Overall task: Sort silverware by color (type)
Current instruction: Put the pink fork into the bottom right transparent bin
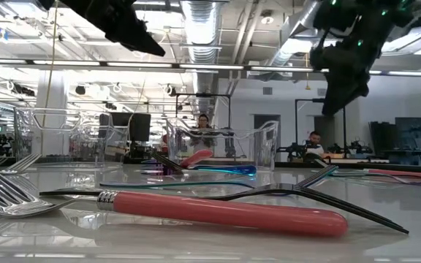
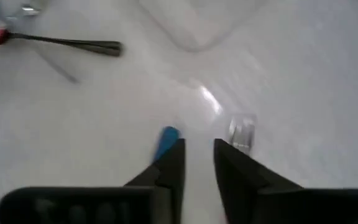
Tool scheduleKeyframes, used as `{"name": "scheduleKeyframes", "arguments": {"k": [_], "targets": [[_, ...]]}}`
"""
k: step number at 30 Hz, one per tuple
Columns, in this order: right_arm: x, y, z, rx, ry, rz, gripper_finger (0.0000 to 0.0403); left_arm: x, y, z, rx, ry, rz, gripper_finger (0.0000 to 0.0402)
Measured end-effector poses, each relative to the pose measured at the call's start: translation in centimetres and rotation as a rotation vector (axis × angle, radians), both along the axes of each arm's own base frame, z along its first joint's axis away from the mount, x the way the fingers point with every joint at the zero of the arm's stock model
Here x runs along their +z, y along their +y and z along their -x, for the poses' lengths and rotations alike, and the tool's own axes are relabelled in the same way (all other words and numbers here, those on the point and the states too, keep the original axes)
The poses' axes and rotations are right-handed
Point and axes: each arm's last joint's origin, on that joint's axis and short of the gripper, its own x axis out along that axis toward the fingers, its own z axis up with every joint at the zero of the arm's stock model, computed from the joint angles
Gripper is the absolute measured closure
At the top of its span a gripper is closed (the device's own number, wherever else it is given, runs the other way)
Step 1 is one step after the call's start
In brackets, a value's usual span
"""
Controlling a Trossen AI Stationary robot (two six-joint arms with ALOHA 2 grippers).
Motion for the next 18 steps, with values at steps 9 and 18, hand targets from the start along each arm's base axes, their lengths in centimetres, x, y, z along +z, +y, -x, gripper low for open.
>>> {"name": "scheduleKeyframes", "arguments": {"k": [9, 18], "targets": [[-3.7, -2.4, -0.6, -0.100, 0.248, -0.079, 0.0162, -0.1, 0.1, 0.1, 0.070, -0.019, 0.076, 0.0187], [-6.5, -1.3, -1.3, -0.104, 0.444, -0.173, 0.0167, -0.4, 0.1, 0.2, 0.081, 0.009, 0.108, 0.0188]]}}
